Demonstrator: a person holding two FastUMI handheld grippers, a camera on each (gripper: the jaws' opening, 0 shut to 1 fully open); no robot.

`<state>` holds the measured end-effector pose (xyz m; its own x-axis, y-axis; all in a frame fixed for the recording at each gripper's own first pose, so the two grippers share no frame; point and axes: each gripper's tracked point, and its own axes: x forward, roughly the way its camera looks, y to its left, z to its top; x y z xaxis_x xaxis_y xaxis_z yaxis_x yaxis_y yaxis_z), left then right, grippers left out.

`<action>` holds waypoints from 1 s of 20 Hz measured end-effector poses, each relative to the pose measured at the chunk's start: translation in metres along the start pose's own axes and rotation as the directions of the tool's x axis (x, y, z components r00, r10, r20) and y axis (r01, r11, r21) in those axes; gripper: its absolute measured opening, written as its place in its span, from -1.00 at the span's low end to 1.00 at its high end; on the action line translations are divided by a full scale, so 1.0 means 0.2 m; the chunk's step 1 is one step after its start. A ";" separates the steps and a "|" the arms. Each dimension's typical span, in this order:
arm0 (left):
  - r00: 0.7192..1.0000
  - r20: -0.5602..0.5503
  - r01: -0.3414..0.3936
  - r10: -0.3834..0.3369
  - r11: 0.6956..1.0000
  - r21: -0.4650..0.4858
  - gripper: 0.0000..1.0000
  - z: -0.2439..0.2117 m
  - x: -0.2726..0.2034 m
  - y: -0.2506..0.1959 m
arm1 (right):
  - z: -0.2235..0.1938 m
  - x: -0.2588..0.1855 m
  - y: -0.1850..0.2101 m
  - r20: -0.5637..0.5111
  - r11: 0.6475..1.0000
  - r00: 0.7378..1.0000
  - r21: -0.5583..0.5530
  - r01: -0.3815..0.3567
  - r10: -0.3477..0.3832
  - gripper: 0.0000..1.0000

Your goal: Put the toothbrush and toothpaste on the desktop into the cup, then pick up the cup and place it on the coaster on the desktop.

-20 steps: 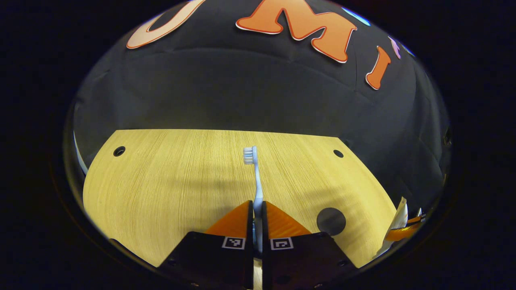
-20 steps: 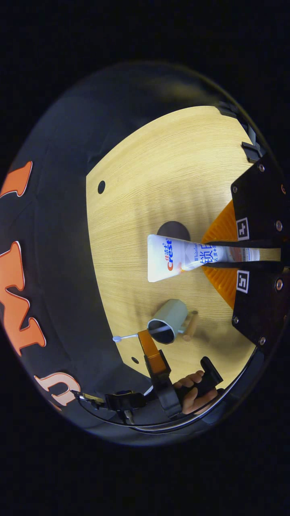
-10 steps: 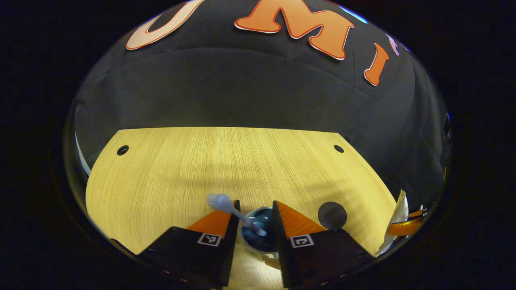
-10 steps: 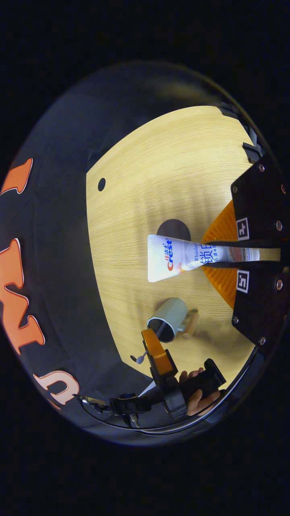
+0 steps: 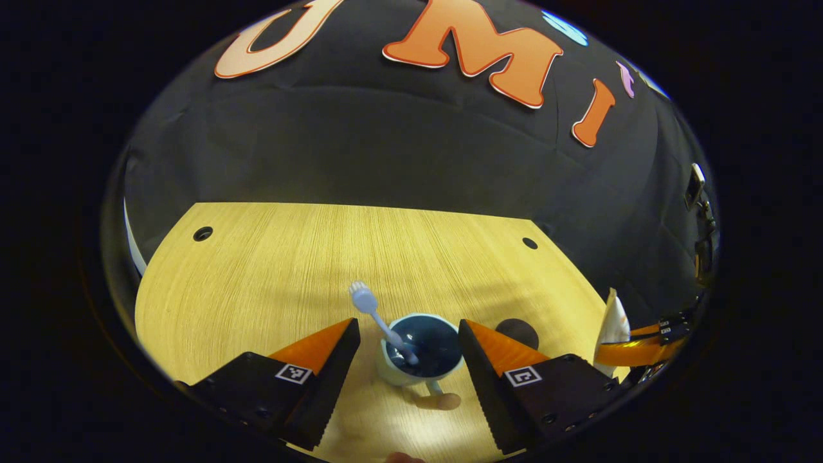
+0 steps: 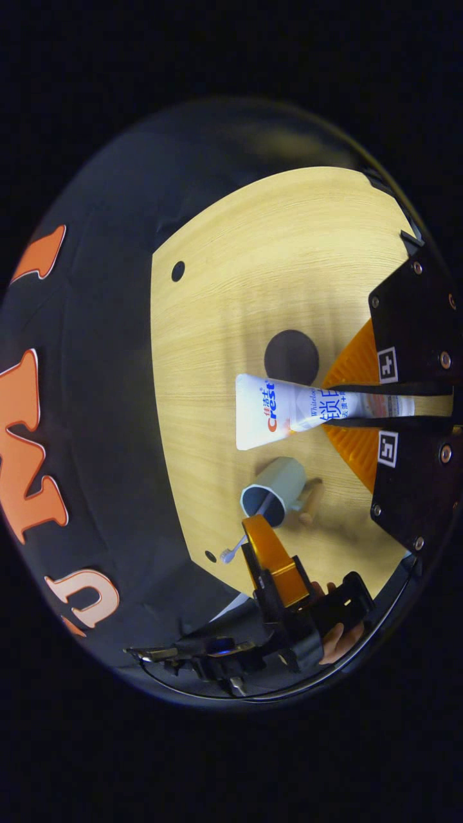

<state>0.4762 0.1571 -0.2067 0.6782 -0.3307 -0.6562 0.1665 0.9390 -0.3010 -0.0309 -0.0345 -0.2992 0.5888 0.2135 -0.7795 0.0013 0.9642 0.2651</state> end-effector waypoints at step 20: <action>0.978 0.107 -0.185 0.181 0.982 0.025 0.86 -0.11 -0.55 0.37 | 0.44 0.14 0.42 0.308 0.972 0.928 -0.169 -0.162 0.208 -0.75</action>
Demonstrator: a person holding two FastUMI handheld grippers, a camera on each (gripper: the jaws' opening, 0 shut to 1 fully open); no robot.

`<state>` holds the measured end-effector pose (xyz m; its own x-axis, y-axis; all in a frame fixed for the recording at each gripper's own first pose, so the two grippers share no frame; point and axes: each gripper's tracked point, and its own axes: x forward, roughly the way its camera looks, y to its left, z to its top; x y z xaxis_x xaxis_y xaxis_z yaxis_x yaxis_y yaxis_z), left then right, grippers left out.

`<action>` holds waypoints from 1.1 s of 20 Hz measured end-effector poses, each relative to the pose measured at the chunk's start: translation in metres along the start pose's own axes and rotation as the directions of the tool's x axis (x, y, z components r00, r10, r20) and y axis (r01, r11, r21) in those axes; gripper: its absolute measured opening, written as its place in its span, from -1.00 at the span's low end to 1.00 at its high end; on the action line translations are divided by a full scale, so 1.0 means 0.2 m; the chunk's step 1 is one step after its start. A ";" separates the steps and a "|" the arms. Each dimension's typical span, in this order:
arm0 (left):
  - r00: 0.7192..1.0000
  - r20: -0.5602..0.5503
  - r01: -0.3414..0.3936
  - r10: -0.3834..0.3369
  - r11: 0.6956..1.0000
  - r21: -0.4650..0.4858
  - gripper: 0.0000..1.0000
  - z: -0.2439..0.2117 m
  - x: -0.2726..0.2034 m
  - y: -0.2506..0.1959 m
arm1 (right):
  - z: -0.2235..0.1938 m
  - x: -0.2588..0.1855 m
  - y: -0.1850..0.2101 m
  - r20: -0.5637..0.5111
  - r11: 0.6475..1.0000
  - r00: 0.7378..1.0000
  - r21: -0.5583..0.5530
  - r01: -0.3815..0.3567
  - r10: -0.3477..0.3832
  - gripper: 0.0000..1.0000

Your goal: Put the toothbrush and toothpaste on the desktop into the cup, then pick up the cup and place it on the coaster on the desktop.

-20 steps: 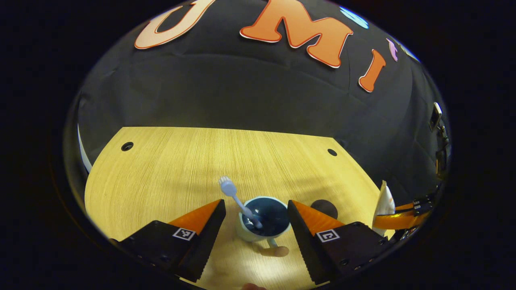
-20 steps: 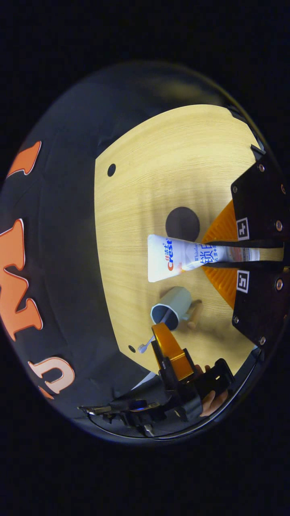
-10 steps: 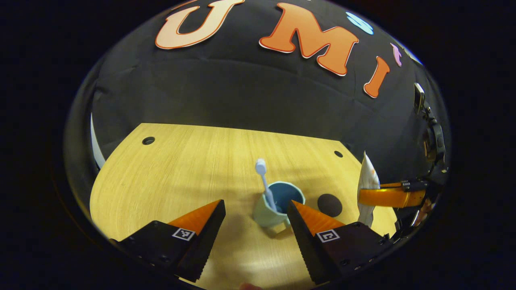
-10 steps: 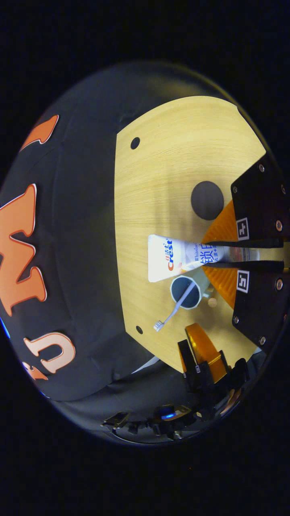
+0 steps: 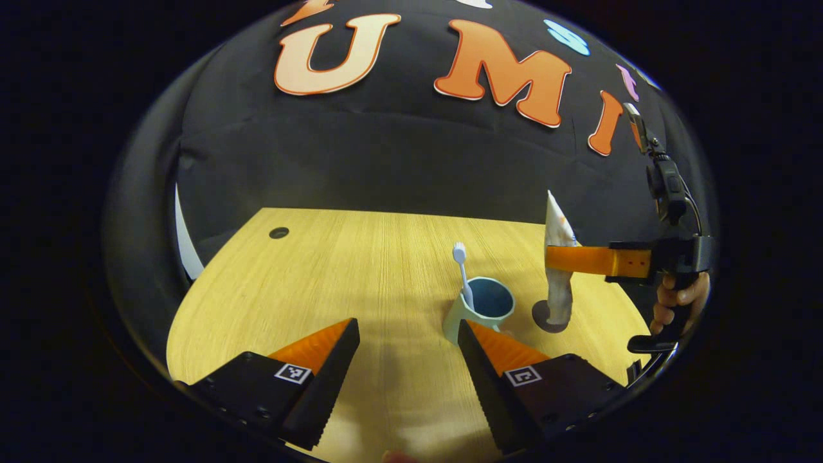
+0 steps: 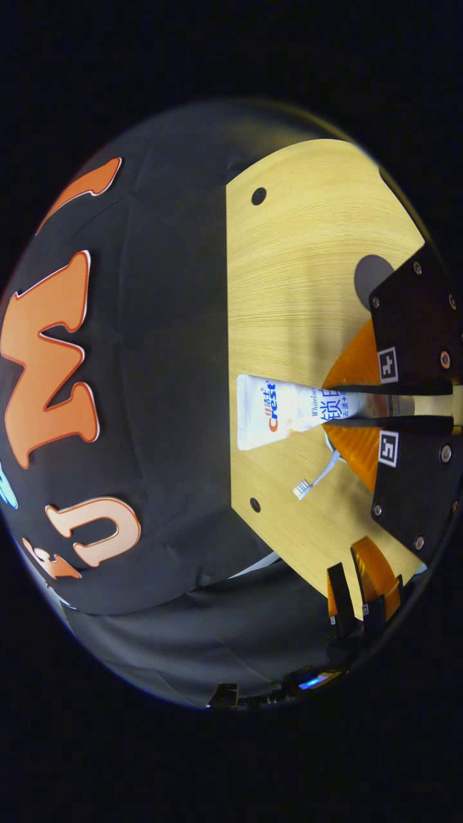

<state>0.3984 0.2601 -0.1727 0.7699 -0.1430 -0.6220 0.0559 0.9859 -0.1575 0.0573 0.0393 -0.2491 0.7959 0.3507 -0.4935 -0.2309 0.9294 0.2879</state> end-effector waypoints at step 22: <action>0.999 0.035 -0.024 0.022 0.996 0.080 0.94 0.01 -0.04 0.01 | -0.17 0.40 0.13 0.044 0.998 0.999 -0.066 -0.022 0.025 -0.75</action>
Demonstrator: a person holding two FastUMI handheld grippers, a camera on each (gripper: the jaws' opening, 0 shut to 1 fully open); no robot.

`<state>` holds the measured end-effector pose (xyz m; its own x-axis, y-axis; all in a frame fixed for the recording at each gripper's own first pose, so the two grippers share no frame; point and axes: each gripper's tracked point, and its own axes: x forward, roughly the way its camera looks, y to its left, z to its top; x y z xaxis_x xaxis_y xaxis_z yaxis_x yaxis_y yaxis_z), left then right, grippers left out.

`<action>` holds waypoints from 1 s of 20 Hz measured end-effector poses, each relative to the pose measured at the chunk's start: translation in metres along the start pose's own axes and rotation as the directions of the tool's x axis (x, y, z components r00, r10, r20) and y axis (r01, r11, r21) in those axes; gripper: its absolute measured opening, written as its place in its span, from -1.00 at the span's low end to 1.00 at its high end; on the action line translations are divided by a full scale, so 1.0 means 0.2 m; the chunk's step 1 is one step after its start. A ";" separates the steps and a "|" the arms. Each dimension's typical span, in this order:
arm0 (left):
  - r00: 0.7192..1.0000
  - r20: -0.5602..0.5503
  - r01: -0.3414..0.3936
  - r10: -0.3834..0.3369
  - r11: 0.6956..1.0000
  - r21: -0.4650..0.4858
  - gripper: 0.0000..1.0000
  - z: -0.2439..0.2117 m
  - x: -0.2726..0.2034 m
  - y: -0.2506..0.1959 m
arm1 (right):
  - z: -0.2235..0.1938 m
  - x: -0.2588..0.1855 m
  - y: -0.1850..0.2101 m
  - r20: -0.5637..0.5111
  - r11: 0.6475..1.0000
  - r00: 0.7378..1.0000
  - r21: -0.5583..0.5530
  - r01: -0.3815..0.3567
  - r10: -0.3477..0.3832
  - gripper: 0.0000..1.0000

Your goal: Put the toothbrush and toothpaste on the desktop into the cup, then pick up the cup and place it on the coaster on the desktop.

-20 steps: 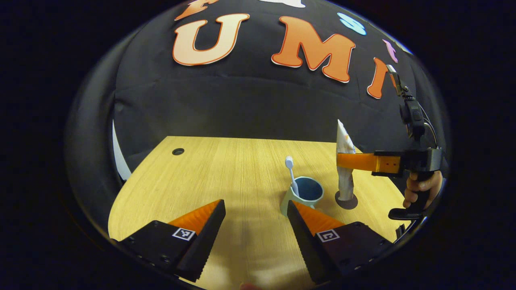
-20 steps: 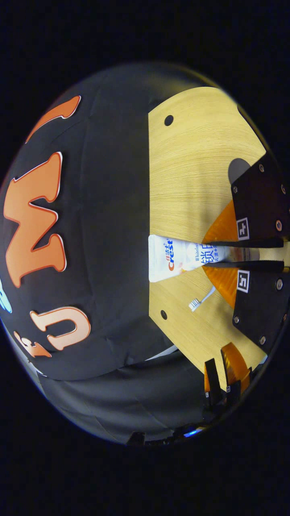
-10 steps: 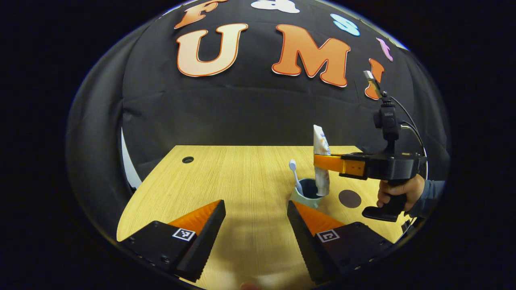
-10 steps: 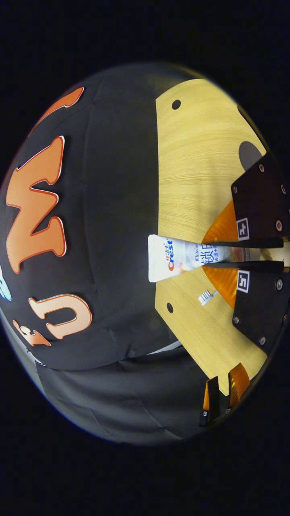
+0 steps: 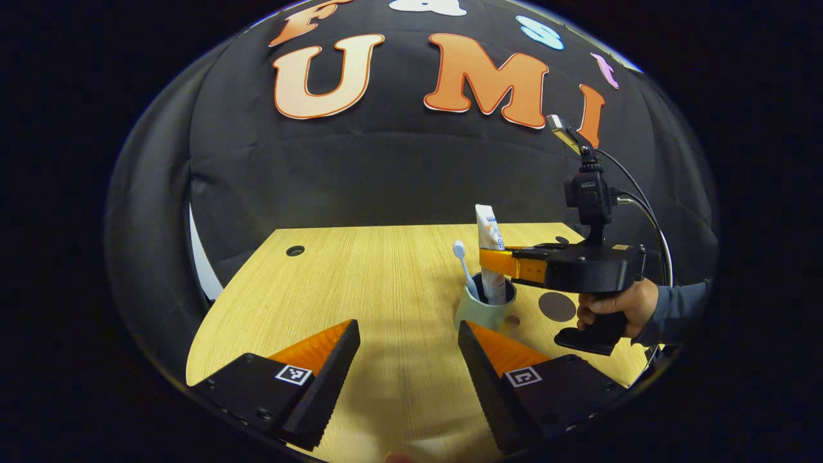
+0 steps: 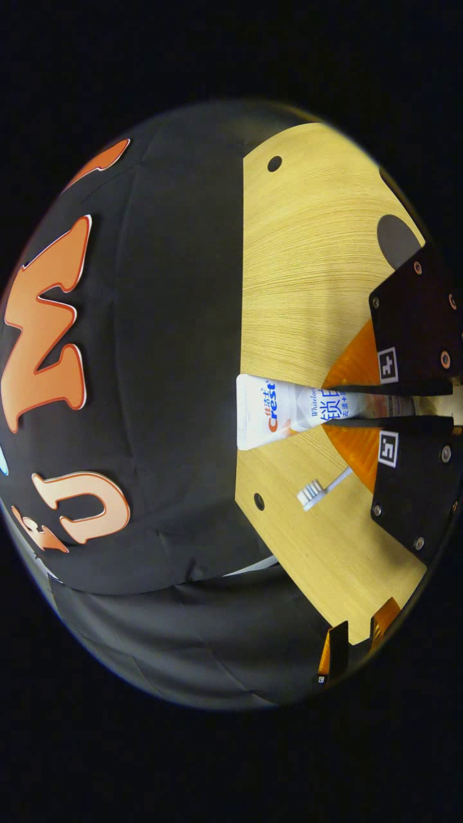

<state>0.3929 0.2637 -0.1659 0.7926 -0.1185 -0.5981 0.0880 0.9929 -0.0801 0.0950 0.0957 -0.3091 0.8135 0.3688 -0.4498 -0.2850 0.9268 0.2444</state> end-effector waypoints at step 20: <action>0.999 -0.005 0.036 -0.035 0.999 0.026 0.87 0.05 0.03 -0.03 | -0.09 -0.07 0.00 -0.053 0.992 0.998 -0.122 0.037 -0.043 -0.17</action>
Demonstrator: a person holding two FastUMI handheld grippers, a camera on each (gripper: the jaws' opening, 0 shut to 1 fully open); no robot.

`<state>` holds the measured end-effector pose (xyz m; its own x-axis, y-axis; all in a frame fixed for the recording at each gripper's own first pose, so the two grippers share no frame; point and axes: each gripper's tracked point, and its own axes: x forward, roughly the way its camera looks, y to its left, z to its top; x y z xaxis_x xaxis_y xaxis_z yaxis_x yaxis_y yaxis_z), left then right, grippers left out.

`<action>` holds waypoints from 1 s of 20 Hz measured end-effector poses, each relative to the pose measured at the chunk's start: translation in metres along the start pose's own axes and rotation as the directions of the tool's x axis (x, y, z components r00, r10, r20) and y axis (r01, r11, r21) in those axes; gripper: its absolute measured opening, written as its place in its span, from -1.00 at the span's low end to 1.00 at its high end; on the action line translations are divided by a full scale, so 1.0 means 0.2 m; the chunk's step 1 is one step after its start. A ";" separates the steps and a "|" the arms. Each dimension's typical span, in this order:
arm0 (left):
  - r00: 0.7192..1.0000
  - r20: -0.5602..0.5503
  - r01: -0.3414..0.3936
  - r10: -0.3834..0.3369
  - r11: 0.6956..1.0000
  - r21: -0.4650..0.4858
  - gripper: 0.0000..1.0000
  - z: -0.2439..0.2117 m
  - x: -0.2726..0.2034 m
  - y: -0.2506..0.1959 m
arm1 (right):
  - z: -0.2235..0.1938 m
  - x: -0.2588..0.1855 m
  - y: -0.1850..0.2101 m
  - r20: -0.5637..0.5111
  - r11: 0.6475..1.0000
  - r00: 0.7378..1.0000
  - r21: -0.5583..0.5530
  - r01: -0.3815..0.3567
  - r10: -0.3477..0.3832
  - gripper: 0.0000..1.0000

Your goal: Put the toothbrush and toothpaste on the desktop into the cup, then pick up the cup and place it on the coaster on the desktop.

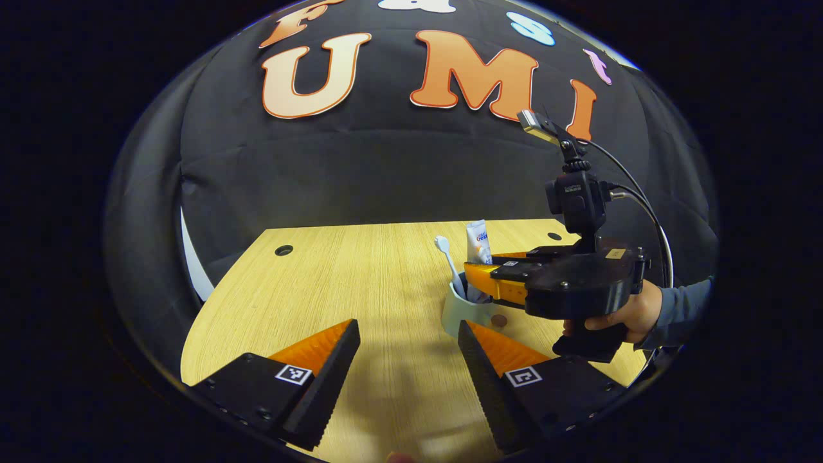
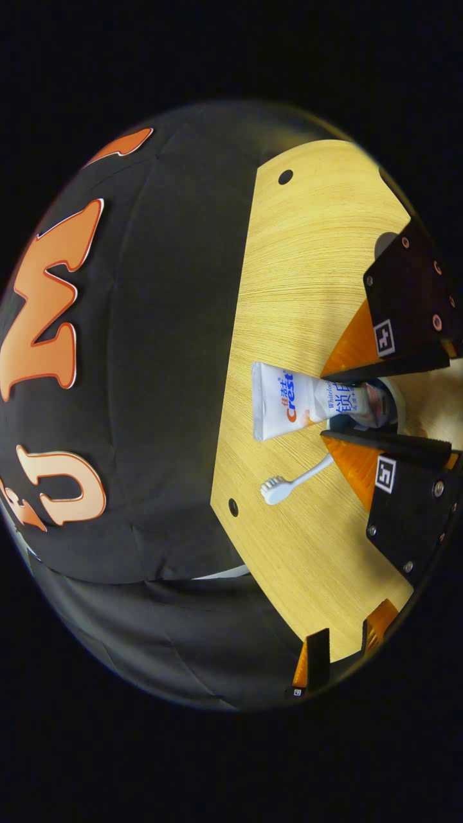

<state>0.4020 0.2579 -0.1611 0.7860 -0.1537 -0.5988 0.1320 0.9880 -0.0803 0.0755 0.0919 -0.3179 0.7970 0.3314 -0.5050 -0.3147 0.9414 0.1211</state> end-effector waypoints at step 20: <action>0.986 -0.117 0.106 -0.115 0.991 -0.084 0.86 0.00 0.16 -0.30 | 0.16 -0.62 -0.51 0.076 0.985 0.987 0.108 0.134 -0.142 0.72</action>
<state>0.4192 0.1945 -0.1757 0.6894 -0.2639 -0.6746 0.1631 0.9639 -0.2103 0.0249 -0.0430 -0.2395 0.8706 0.1977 -0.4504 -0.1474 0.9785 0.1444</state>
